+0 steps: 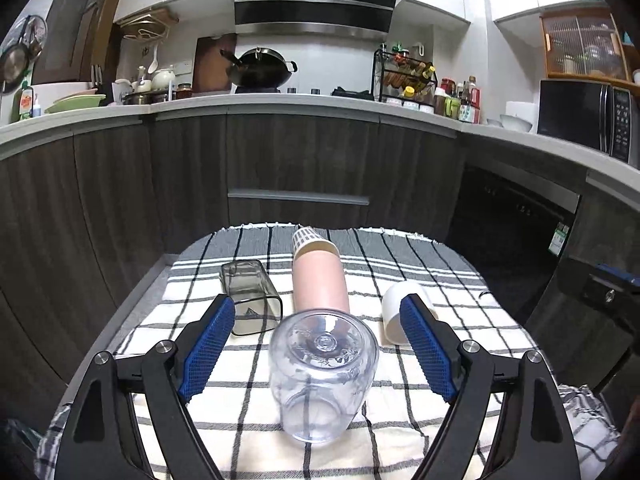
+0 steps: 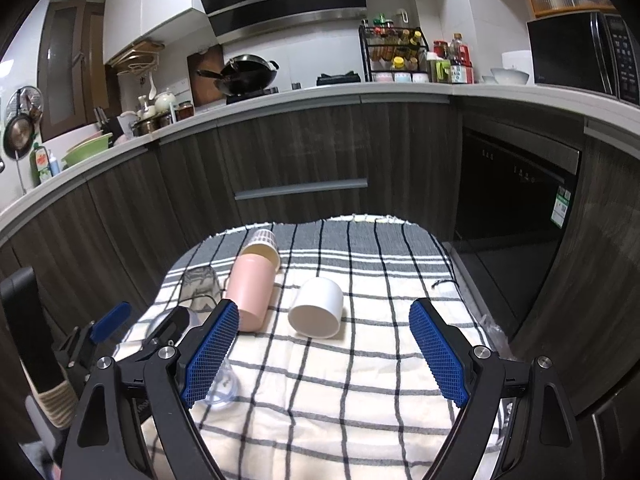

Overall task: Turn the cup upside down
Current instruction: 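Lower the clear cup onto the cloth and open the left gripper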

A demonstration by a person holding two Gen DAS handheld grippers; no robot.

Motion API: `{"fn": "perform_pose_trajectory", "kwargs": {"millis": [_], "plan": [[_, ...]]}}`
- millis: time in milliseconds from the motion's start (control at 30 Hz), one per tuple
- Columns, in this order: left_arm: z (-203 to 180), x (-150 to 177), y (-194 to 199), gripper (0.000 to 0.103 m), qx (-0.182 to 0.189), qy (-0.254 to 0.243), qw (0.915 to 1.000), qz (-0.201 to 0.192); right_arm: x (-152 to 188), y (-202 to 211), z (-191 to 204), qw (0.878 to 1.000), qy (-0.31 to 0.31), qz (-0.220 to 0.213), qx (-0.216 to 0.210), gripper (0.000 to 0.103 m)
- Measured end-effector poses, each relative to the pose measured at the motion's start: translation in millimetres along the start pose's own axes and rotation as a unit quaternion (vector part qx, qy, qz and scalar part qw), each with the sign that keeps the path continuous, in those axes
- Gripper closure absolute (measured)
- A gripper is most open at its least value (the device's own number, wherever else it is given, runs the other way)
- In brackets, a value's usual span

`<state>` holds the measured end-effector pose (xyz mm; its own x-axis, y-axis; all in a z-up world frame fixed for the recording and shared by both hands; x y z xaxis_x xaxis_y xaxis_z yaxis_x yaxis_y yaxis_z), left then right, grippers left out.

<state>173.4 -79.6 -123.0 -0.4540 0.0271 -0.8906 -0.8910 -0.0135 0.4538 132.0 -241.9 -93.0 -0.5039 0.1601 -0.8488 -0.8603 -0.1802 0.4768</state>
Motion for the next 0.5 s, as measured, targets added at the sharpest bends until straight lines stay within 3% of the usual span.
{"fn": "perform_pose_trajectory", "kwargs": {"millis": [300, 500], "plan": [[27, -15, 47, 0.016, -0.009, 0.020, 0.9997, -0.012, -6, 33, 36, 0.999, 0.031, -0.024, -0.007, 0.016], [44, -21, 73, 0.016, -0.026, 0.032, 0.9991, -0.011, -11, 55, 51, 0.998, 0.038, -0.038, 0.011, 0.016]]}}
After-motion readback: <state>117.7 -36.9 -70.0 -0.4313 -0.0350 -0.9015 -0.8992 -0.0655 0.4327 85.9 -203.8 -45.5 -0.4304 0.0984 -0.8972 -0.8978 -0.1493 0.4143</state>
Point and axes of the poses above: each gripper's, at about its wrist camera, not at the fingertips, and y roughly against the way its jaws point, z to its left, x to its underside, the point moved 5 cm from there along -y, roughly the way its jaws point, and after that the axes turned 13 degrees about -x, right-handed, at the moved point
